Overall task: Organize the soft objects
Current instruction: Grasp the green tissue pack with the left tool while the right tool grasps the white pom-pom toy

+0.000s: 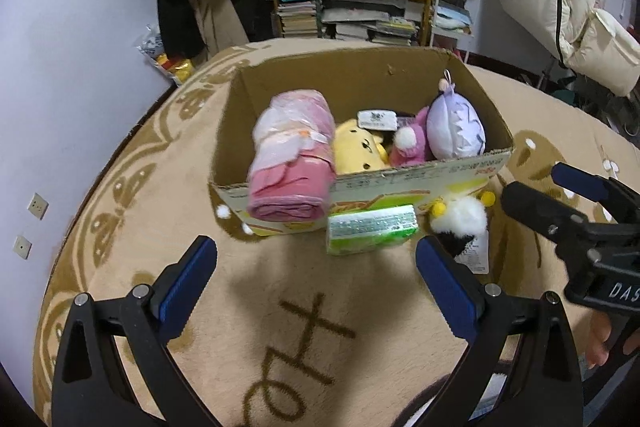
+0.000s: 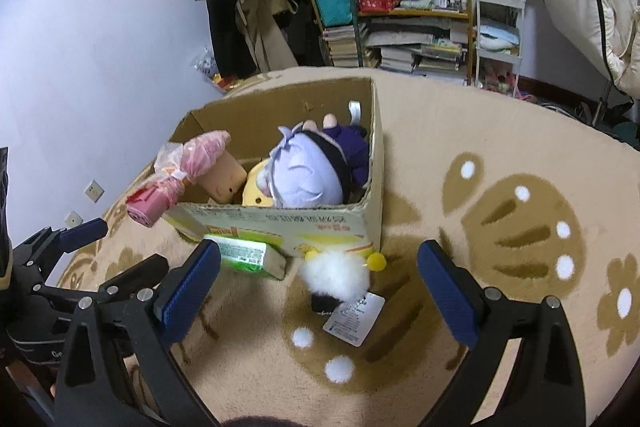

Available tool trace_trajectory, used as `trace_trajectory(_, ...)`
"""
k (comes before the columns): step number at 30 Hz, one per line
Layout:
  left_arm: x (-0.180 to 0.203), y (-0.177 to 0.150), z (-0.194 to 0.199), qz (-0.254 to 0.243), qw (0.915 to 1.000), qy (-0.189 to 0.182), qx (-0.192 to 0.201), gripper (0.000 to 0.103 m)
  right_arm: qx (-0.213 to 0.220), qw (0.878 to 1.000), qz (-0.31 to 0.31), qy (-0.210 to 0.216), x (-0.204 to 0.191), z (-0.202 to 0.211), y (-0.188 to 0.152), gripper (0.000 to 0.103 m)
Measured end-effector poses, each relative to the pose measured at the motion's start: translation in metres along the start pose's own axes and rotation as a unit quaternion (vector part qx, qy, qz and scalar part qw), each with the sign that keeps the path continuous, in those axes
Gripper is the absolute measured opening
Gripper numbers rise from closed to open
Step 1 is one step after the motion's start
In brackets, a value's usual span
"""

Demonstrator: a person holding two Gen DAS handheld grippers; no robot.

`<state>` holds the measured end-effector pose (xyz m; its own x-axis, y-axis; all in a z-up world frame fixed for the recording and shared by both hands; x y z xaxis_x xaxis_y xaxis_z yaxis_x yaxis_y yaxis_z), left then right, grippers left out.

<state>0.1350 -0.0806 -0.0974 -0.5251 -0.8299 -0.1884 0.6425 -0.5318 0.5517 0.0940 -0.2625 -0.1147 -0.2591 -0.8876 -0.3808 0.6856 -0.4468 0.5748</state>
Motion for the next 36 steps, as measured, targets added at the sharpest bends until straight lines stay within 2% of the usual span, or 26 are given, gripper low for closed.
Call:
trace_trajectory(15,0.011,0.002,-0.041,-0.007,0.9993,-0.026,-0.025,0.099,-0.039,0.999,-0.023,-0.009,0.01,-0.037,-0.004,0.103)
trace_trajectory(23,0.022,0.003,-0.056,-0.033,0.998,-0.041,-0.034,0.099,-0.074,0.995,-0.07,-0.009,0.028,-0.064,-0.008,0.103)
trace_trajectory(36,0.038,0.005,-0.08,-0.041,0.9968,-0.05,-0.047,0.099,-0.122,0.987,-0.106,-0.018,0.043,-0.094,-0.015,0.085)
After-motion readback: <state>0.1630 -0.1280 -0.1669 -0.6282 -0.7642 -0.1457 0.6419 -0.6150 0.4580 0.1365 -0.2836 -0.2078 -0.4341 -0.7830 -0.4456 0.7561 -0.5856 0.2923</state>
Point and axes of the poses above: each gripper's, at about its wrist camera, not at the fingertips, and z roughly against the way its jaws point, x to its right, y to its top, the point moved 4 cm from there along -z, roughly the way its jaws point, and after that the axes turned 10 degrees about -z, right-handed, at the moved point
